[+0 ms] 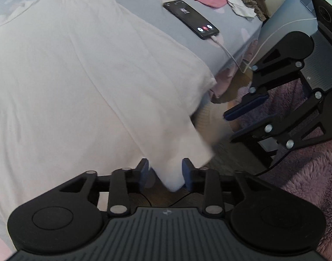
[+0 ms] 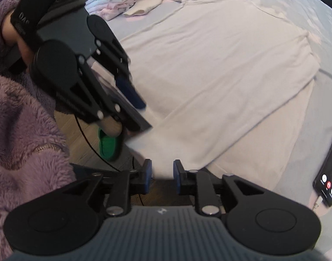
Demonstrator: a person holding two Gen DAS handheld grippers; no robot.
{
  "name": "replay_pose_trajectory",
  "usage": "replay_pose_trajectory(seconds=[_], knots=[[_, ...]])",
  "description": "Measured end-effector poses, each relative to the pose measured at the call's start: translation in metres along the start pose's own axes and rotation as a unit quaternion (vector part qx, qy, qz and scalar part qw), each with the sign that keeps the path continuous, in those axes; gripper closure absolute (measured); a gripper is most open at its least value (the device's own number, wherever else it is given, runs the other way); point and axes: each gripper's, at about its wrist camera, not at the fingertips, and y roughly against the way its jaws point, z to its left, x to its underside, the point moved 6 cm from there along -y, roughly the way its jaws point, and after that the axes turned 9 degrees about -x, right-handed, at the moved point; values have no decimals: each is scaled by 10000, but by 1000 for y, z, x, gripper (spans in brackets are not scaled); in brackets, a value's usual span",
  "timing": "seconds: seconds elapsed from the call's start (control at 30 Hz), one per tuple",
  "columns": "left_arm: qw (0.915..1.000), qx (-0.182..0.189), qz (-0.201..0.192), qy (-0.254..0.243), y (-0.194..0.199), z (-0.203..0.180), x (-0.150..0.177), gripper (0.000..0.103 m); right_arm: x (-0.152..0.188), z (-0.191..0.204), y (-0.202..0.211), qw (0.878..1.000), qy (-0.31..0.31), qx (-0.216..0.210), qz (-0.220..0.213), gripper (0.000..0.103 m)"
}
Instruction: Fold clothes
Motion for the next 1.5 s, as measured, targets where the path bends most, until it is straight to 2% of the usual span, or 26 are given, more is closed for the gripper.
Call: replay_pose_trajectory(seconds=[0.1, 0.2, 0.37, 0.47, 0.6, 0.8, 0.93, 1.0, 1.03, 1.1, 1.17, 1.2, 1.23, 1.33, 1.5], knots=[[9995, -186, -186, 195, 3, 24, -25, 65, -7, -29, 11, 9995, -77, 258, -132, 78], [9965, -329, -575, 504, 8, 61, -66, 65, -19, -66, 23, 9977, -42, 624, -277, 78], [9852, -582, -1266, 999, 8, 125, -136, 65, -45, -138, 44, 9907, -24, 1173, -690, 78], [9791, -737, -1533, 1113, -5, 157, -173, 65, -67, -180, 49, 9844, 17, 1406, -1059, 78], [9746, -804, -1694, 1226, -33, 188, -218, 65, -90, -229, 37, 9772, 134, 1688, -1285, 78], [9765, -724, -1686, 1134, -85, 216, -267, 65, -123, -292, 8, 9758, 164, 1673, -1400, 78], [9761, -607, -1756, 1131, -110, 229, -294, 65, -126, -318, -11, 9811, -95, 1350, -1382, 78], [9737, -526, -1882, 1175, -116, 235, -307, 65, -127, -320, -14, 9819, -198, 1133, -1507, 78], [9726, -451, -1933, 1213, -118, 238, -312, 65, -129, -321, -14, 9814, -279, 990, -1623, 75], [9709, -322, -1990, 1292, -121, 242, -321, 65, -132, -322, -13, 9791, -440, 780, -1823, 62], [9704, -189, -1999, 1338, -126, 245, -328, 75, -136, -323, -16, 9780, -491, 712, -1896, 62], [9703, -161, -2000, 1350, -128, 246, -328, 87, -138, -323, -18, 9775, -511, 685, -1926, 63], [9702, -134, -2002, 1362, -129, 247, -328, 91, -138, -323, -20, 9784, -470, 683, -1896, 63], [9683, -149, -2057, 1409, -126, 253, -326, 98, -137, -320, -26, 9802, -275, 805, -1789, 65], [9671, -229, -2025, 1520, -125, 264, -321, 99, -139, -327, -30, 9774, -329, 926, -1871, 66]])
